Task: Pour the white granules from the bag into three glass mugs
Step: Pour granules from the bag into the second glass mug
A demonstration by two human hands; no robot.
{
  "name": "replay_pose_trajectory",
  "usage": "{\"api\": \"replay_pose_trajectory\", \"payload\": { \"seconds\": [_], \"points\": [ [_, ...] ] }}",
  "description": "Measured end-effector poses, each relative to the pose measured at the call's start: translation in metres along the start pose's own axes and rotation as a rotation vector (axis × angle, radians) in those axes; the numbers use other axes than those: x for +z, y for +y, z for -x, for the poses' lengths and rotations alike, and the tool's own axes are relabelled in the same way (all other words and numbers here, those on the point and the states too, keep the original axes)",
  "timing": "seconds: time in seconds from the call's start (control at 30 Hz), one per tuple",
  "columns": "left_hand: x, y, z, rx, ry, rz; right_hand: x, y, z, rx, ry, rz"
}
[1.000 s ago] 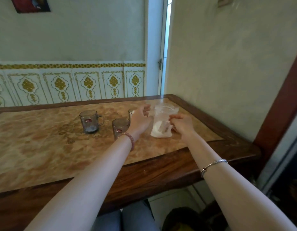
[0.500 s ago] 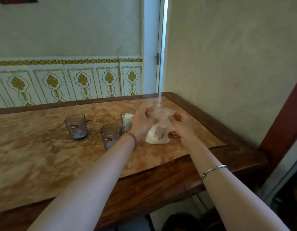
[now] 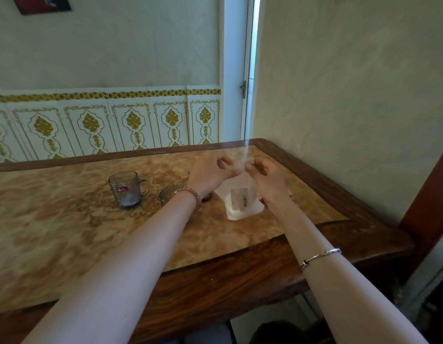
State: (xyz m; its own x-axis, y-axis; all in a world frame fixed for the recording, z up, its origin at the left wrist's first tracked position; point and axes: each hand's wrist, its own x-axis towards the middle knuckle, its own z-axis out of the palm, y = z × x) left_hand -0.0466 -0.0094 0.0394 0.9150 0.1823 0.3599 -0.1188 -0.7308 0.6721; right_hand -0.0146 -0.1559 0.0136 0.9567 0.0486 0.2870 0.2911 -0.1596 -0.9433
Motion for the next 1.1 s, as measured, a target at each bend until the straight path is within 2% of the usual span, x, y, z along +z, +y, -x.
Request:
{"api": "replay_pose_trajectory", "payload": {
  "seconds": [0.33,0.47,0.6,0.7,0.77,0.87,1.1],
  "points": [
    [-0.012,0.009,0.021,0.025,0.029,-0.042,0.002,0.002,0.028,0.034,-0.042,-0.152],
    [-0.018,0.011,0.031,0.008,0.051,0.001,0.012,0.039,0.037,0.158,-0.142,-0.139],
    [-0.03,0.012,0.033,-0.012,0.097,0.02,0.024,0.036,0.071,0.345,-0.259,-0.375],
    [-0.04,0.016,0.035,-0.004,0.095,0.144,0.032,0.039,0.084,0.365,-0.423,-0.543],
    [-0.046,0.017,0.037,0.004,0.101,0.211,0.037,0.04,0.085,0.351,-0.459,-0.635],
    [-0.058,0.014,0.039,-0.013,0.112,0.328,0.046,0.043,0.08,0.32,-0.435,-0.664],
    [-0.08,-0.025,0.036,-0.129,0.145,0.435,0.064,0.042,0.063,0.343,-0.269,-0.761]
  ]
}}
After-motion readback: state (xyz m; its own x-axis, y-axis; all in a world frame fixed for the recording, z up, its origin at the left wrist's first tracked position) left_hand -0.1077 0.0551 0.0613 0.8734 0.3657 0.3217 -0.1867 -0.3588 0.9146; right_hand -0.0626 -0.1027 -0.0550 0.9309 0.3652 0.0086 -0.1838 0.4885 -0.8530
